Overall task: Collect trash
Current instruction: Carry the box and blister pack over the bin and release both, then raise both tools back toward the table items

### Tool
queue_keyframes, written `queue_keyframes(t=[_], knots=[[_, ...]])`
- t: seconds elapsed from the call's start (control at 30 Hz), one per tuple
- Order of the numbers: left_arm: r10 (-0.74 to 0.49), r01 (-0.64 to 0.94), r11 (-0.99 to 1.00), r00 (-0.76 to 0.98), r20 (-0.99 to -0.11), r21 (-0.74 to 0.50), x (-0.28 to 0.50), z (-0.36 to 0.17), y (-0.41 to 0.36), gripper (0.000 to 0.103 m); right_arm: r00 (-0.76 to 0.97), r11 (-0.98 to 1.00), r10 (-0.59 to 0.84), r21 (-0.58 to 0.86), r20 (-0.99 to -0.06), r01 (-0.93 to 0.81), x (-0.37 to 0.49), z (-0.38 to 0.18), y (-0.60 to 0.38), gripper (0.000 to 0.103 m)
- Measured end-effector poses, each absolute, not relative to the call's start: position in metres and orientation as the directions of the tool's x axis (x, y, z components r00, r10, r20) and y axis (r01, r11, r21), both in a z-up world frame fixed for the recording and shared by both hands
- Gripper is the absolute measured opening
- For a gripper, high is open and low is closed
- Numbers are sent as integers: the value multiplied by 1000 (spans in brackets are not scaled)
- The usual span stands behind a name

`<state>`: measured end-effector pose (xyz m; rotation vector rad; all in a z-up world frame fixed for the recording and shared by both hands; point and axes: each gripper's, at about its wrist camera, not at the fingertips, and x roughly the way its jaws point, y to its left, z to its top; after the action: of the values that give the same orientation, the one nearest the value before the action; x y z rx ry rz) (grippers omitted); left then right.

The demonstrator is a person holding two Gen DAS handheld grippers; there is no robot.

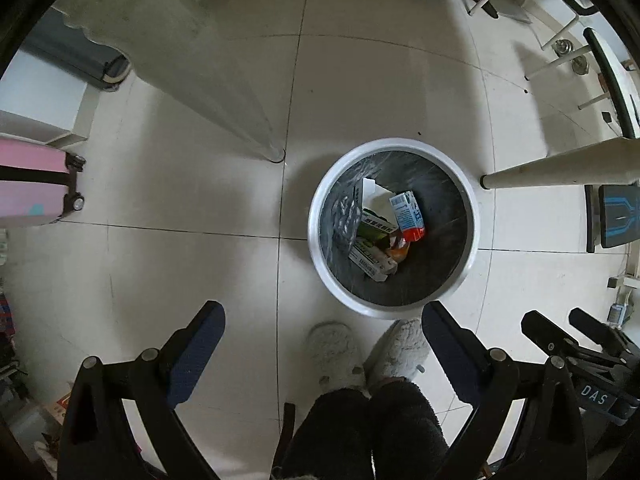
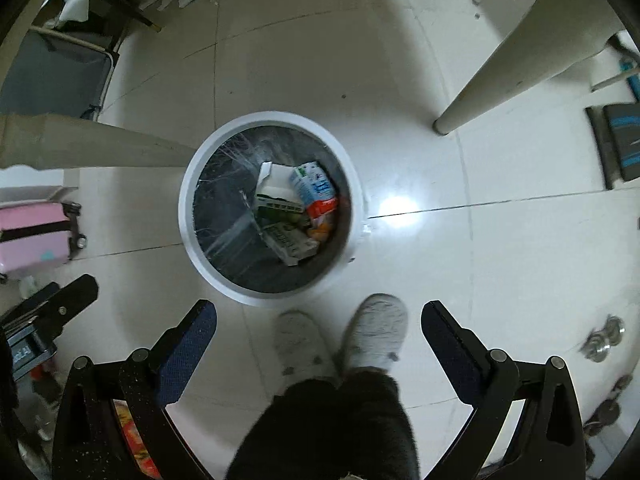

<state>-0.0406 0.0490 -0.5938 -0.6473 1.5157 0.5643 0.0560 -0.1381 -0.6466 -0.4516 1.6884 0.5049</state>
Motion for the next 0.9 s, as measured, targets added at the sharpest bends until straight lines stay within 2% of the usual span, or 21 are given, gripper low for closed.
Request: queue_keyframes(t=[0.4, 0.9], knots=[[-14, -692, 721, 31, -999, -32, -55, -515, 31, 100, -87, 804, -6, 47, -996, -593, 46, -538, -144, 103], [44, -689, 723, 120, -992, -51, -82, -354, 22, 100, -34, 765, 89, 90, -995, -637, 17, -328, -144, 103]])
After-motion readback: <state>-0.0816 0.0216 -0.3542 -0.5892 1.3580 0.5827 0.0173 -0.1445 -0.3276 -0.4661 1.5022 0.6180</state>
